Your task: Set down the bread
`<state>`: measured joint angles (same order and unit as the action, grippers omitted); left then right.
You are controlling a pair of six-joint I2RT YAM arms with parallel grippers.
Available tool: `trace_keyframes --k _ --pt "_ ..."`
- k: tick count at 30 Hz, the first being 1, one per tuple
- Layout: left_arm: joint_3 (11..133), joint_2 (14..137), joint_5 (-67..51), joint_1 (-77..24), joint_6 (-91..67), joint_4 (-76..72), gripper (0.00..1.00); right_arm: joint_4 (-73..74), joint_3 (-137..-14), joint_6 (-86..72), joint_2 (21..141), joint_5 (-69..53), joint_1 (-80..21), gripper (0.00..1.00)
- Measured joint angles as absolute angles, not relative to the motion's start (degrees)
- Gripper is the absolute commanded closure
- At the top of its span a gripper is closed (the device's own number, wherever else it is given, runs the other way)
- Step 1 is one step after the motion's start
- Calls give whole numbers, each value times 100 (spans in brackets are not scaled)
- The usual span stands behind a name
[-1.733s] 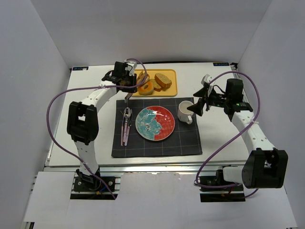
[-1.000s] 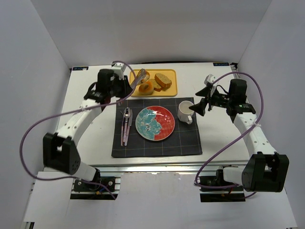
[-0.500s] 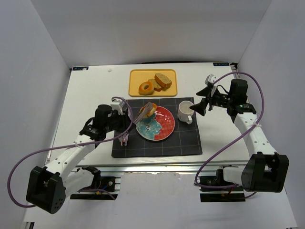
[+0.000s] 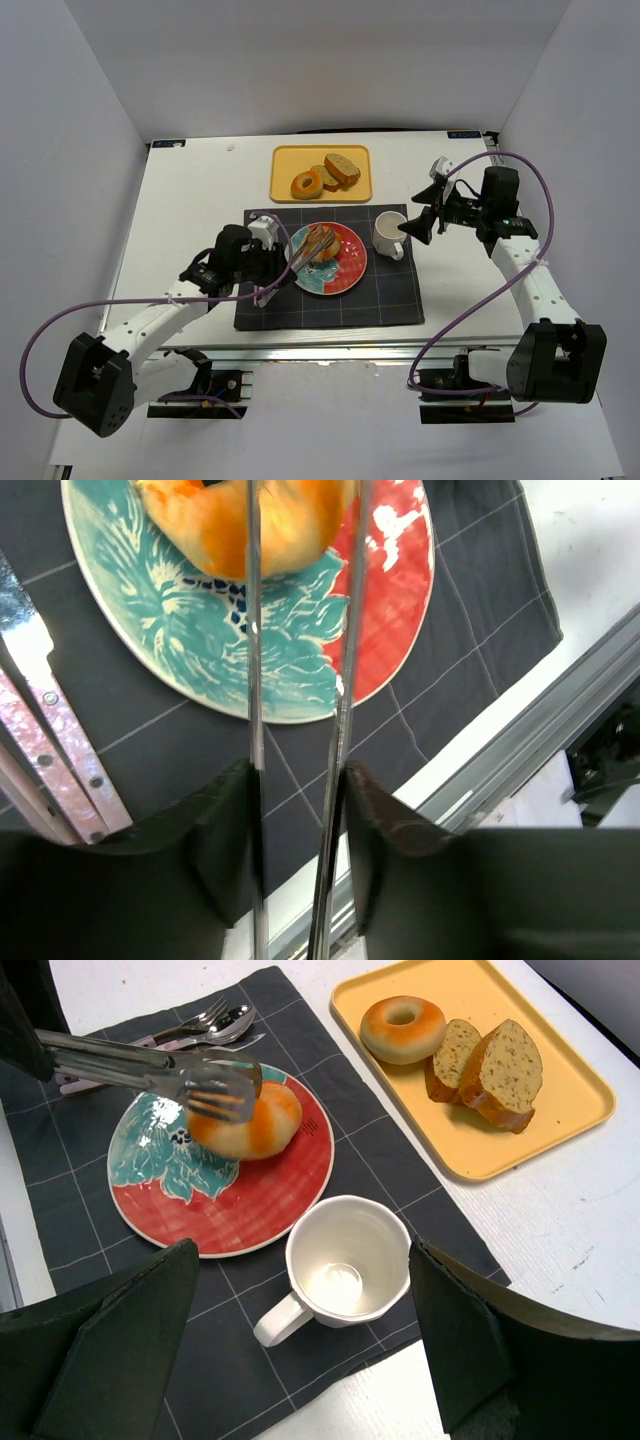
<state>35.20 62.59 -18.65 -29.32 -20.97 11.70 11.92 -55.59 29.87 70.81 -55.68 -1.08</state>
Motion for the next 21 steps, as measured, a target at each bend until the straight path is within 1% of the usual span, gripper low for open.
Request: trace_keyframes --k 2,5,8,11,12,16,19,21 --pt "3520 6241 -1870 -2939 -2093 1251 45 1212 -5559 2998 7081 -5568 -108 11" --pt "3520 6195 -1870 -2939 -2086 1343 42 1214 -5559 3004 7081 -5568 -108 11" --pt "3520 6189 -1879 -2943 -2104 1365 42 1214 -5559 3009 7081 -5568 -108 11" --pt "3538 6165 -1879 -2943 -2112 1406 47 1219 -5559 3017 7081 -5568 -108 11" --pt "3575 6158 -1848 -2943 -2108 1470 52 1221 -5559 3020 7081 -5568 -108 11" --pt "3931 6154 -1551 -2919 -2075 1763 65 1232 -5559 3022 7081 -5568 -108 10" --pt "4318 6156 -1411 -2707 -2038 1831 68 1234 -5559 3026 7081 -5568 -108 11" --pt "4554 6158 -1337 -2447 -2008 1817 72 1236 -5559 3041 7081 -5568 -108 11"
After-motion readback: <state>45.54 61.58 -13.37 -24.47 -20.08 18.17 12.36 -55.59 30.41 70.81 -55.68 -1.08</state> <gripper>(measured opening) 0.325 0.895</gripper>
